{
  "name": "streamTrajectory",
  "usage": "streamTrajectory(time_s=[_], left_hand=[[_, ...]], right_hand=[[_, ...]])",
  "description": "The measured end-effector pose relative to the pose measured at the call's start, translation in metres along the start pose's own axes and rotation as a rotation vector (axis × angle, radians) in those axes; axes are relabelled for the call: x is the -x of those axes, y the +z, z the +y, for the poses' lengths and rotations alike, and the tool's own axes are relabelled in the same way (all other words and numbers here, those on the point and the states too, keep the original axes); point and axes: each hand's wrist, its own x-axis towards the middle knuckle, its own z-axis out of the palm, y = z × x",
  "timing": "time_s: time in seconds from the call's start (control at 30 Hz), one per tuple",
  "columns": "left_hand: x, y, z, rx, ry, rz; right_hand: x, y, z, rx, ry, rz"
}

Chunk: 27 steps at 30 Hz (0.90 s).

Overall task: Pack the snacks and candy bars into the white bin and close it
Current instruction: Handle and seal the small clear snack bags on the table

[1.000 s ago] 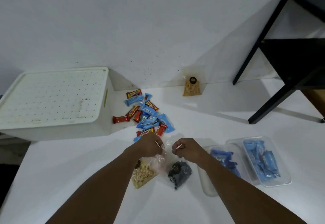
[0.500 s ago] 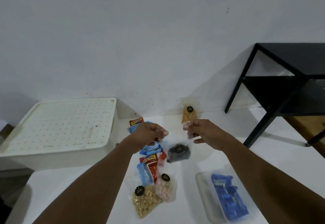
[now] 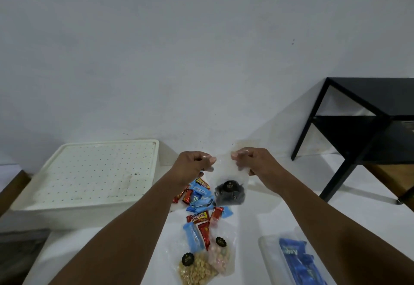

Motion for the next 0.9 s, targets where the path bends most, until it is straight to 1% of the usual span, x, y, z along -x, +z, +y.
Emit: streamTrajectory(time_s=[0.1,0.23,0.3,0.4,0.47,0.63,0.73,0.83,0.9], left_hand=[[0.002,-0.003,0.003,0.07,0.028,0.024],[0.004,-0.002,0.002,0.199,0.014,0.057],[0.005,-0.001,0.002,0.229,0.023,0.078],[0.005,0.0,0.01,0.261,0.043,0.08],[0.005,0.001,0.017,0.268,0.045,0.06],[0.008,0.0,0.027,0.284,0.041,-0.012],[0.008,-0.004,0.028,0.27,0.05,-0.005],[0.007,-0.005,0.033,0.246,0.073,-0.015],[0.008,-0.005,0.035,0.235,0.083,-0.021]], right_hand=[[-0.003,0.006,-0.006,0.009,-0.062,0.04],[-0.006,0.013,-0.015,-0.003,-0.058,0.122],[-0.004,0.015,-0.018,-0.05,-0.036,0.107],[-0.001,0.019,-0.022,-0.11,-0.023,0.04],[-0.001,0.022,-0.024,-0.087,-0.035,0.035],[-0.004,0.02,-0.026,-0.035,-0.058,0.09],[-0.004,0.017,-0.028,-0.033,-0.039,0.047],[-0.001,0.017,-0.033,-0.085,-0.01,-0.017],[-0.002,0.019,-0.035,-0.089,-0.023,-0.016]])
